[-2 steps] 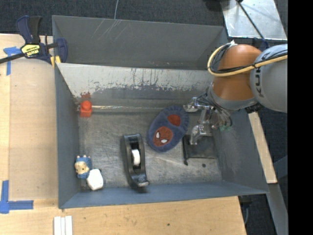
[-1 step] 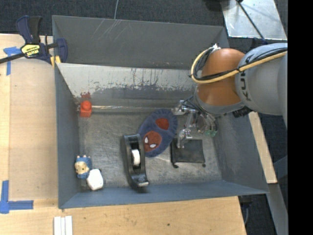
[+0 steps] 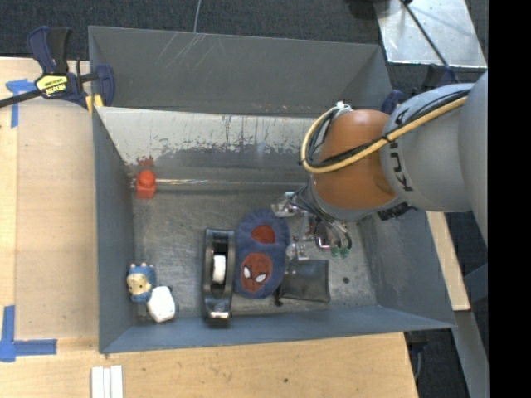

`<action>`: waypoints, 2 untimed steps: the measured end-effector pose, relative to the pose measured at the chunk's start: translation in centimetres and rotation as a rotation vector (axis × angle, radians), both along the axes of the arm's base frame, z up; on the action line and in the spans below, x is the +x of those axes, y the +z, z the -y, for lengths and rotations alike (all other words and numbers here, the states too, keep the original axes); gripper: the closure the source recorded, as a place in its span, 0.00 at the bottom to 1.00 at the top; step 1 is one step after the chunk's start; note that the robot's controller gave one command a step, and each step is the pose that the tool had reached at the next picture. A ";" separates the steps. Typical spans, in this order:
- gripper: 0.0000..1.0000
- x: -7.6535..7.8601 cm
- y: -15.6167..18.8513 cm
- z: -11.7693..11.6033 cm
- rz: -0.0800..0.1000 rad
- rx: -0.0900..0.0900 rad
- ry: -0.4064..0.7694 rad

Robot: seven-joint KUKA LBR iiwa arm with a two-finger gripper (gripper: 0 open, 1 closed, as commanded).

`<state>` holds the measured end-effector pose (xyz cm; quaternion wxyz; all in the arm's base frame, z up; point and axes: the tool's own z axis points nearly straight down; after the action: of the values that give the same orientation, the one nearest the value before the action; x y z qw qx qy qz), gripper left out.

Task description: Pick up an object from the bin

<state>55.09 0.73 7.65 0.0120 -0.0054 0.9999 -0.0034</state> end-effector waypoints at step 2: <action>1.00 -2.2 0.6 -1.3 -0.016 0.004 -0.030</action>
Offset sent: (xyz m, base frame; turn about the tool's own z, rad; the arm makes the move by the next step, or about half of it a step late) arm -0.0244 0.0154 0.0037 0.0293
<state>52.94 2.02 8.28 0.0040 0.0096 0.9999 -0.0015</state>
